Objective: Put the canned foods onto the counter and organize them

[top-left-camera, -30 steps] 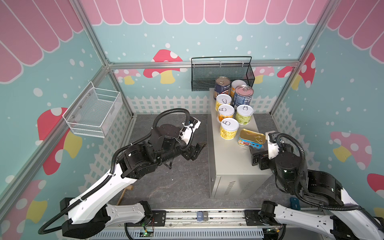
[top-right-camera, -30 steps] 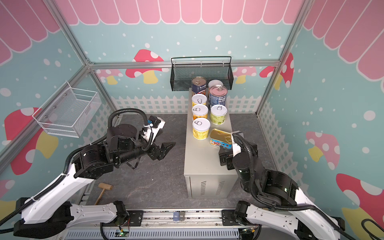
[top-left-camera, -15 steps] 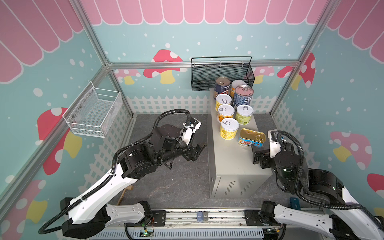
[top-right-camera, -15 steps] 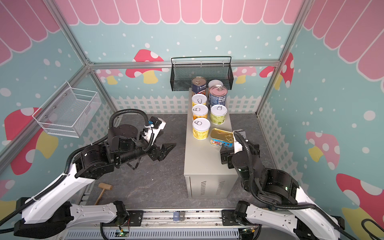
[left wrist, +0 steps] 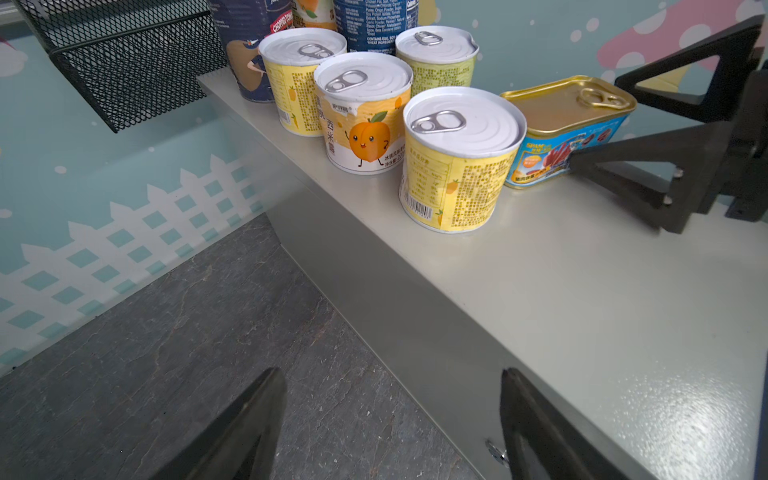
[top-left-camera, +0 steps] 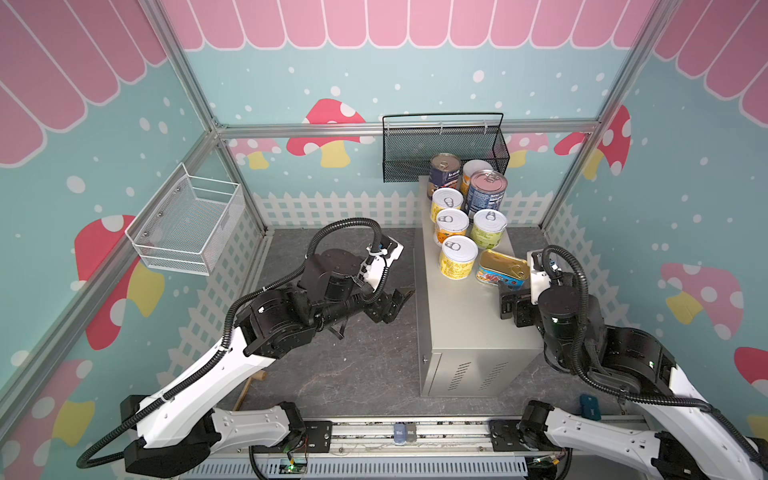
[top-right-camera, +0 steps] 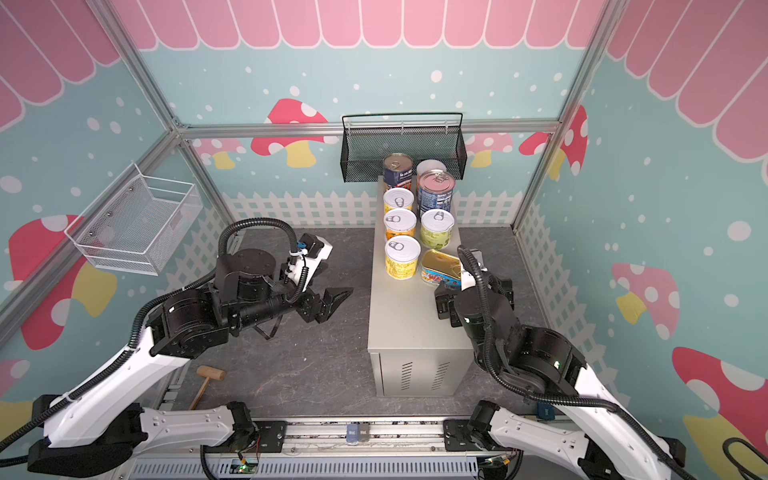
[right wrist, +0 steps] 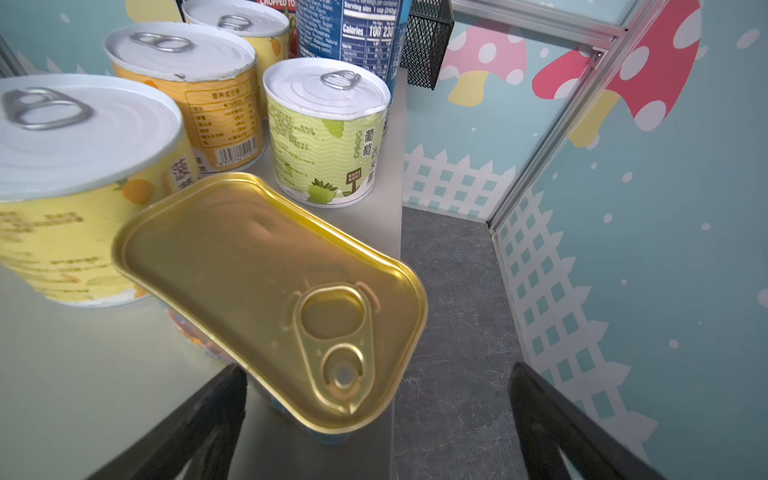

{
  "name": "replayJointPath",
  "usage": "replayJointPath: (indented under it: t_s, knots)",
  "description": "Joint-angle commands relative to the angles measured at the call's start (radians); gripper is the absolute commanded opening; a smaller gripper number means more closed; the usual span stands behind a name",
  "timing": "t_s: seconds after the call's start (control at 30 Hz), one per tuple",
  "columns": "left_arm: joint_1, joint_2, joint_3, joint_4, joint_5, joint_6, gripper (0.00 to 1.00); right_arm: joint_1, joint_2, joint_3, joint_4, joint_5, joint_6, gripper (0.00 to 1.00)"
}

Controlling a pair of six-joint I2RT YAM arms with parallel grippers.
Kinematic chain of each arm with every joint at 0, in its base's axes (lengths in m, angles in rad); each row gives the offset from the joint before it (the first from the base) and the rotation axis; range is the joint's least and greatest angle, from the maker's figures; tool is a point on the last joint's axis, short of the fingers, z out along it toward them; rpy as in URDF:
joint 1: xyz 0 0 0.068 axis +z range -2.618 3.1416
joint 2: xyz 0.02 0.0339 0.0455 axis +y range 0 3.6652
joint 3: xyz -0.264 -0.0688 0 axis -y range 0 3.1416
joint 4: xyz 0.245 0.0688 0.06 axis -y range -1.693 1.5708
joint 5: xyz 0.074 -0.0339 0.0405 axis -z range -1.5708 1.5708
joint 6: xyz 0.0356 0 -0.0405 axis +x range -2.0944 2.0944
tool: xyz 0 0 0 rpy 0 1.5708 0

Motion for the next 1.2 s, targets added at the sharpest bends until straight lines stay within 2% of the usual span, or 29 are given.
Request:
replayJointPath:
  t_s: [0.0,0.17,0.37,0.53,0.63,0.83,0.9,1.03,1.17]
  knots:
    - [0.005,-0.018,-0.016,0.009,0.006,0.004,0.81,-0.108,0.000,-0.011,0.085,-0.124,-0.070,1.00]
    - [0.007,-0.030,-0.027,0.007,-0.011,0.010,0.81,-0.186,0.002,-0.032,0.146,-0.204,-0.116,1.00]
    - [0.009,-0.018,-0.016,0.001,-0.014,0.017,0.81,-0.188,-0.044,-0.038,0.220,-0.314,-0.186,0.99]
    - [0.010,0.003,0.000,0.002,-0.002,0.018,0.81,-0.188,-0.098,0.043,0.208,-0.321,-0.206,0.99]
    - [0.009,0.020,0.011,0.005,0.013,0.020,0.81,-0.188,-0.051,0.134,0.151,-0.288,-0.204,0.99]
    - [0.009,0.027,0.010,0.018,0.034,0.021,0.81,-0.191,0.070,0.264,0.137,-0.314,-0.232,0.99]
    - [0.009,0.020,0.003,0.019,0.036,0.021,0.81,-0.203,0.107,0.325,0.136,-0.359,-0.255,0.99]
    - [0.010,0.000,-0.014,0.026,0.038,0.024,0.81,-0.272,0.189,0.460,0.113,-0.536,-0.316,0.99]
    - [0.009,-0.035,-0.040,0.025,0.036,0.022,0.81,-0.453,0.220,0.524,0.094,-0.773,-0.325,0.99]
